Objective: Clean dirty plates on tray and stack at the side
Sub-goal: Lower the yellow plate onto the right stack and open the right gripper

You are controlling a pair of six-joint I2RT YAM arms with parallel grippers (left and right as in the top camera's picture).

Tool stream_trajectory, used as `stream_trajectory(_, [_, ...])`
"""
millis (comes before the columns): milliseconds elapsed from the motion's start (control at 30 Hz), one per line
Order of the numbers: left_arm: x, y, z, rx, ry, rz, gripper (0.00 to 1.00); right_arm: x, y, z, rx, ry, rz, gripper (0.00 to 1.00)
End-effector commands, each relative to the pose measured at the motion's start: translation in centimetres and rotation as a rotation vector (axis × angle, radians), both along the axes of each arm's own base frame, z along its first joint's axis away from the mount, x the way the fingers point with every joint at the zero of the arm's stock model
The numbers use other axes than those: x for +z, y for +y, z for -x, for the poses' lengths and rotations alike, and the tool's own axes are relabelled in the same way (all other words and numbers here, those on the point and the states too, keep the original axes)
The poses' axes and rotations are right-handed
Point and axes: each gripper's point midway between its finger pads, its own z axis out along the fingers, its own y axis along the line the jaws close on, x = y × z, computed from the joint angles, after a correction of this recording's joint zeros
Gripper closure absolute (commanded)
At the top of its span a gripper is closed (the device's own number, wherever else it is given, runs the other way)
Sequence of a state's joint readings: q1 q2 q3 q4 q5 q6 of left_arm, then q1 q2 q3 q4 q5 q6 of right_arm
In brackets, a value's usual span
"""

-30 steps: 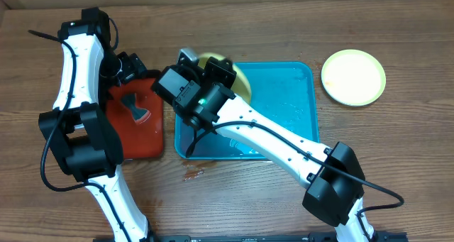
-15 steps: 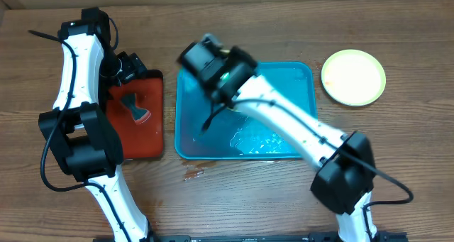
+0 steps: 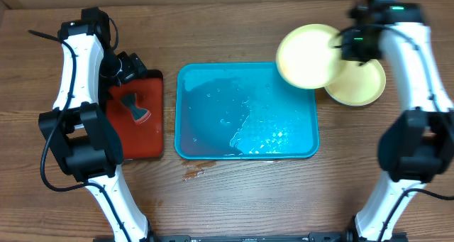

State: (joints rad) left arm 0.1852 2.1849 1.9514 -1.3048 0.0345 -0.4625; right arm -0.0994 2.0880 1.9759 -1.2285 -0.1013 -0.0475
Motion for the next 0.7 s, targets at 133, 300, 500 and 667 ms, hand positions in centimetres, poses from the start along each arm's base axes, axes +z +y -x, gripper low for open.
stream_trajectory(133, [0.2,-0.2,-0.4,-0.016,-0.013,0.008,0.0,-2.1,-7.7,1.6,-0.228,0.005,-0.203,0.96])
stream_trajectory(300, [0.2,-0.2,-0.4,-0.016,-0.013,0.008,0.0,-3.6,-11.1,2.4,-0.341,0.0,-0.211,0.96])
stream_trajectory(500, [0.2,-0.2,-0.4,-0.016,-0.013,0.008,0.0,-5.7,-12.2,2.8,-0.381,-0.008,-0.215,0.96])
stream_trajectory(667, [0.2,-0.2,-0.4,-0.016,-0.013,0.008,0.0,-7.1,-12.0,3.2,-0.384,0.007,-0.211,0.96])
